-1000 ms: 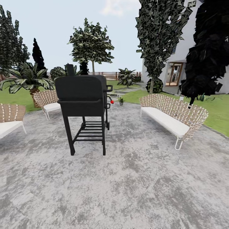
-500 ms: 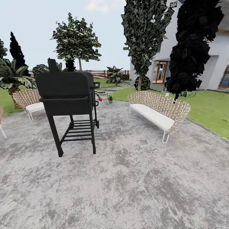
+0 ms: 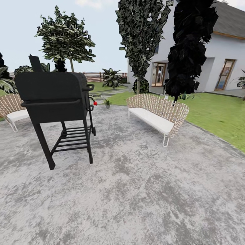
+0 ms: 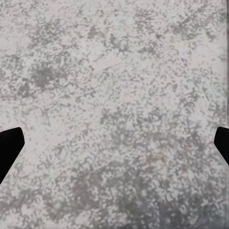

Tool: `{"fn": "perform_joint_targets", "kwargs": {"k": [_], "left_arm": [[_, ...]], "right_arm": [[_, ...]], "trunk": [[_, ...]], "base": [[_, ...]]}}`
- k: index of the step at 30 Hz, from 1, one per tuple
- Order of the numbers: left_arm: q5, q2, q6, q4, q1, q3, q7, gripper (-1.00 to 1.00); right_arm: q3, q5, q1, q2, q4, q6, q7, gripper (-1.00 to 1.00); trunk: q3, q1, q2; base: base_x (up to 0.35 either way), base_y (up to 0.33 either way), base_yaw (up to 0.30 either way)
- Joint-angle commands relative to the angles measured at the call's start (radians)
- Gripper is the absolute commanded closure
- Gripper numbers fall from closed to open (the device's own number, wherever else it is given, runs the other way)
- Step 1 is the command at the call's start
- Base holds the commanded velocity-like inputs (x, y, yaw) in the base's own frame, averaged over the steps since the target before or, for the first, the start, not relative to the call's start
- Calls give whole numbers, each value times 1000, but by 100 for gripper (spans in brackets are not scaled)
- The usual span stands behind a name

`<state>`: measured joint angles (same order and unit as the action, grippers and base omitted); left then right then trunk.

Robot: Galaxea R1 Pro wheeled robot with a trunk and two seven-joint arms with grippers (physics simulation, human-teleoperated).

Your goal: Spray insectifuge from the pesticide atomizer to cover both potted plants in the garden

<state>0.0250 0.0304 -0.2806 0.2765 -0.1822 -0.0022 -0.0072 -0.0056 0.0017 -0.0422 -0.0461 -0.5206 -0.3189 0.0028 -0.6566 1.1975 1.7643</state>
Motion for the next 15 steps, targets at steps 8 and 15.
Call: {"fn": "perform_joint_targets", "kwargs": {"k": [8, 15], "left_arm": [[3, 0, -3, 0, 0, 1, 0, -100], [3, 0, -3, 0, 0, 1, 0, -100]], "right_arm": [[-1, 1, -1, 0, 2, -3, 0, -100], [-1, 1, -1, 0, 2, -3, 0, -100]], "trunk": [[-36, 31, 57], [-67, 57, 106]], "base": [[0, 0, -199], [0, 0, -192]]}}
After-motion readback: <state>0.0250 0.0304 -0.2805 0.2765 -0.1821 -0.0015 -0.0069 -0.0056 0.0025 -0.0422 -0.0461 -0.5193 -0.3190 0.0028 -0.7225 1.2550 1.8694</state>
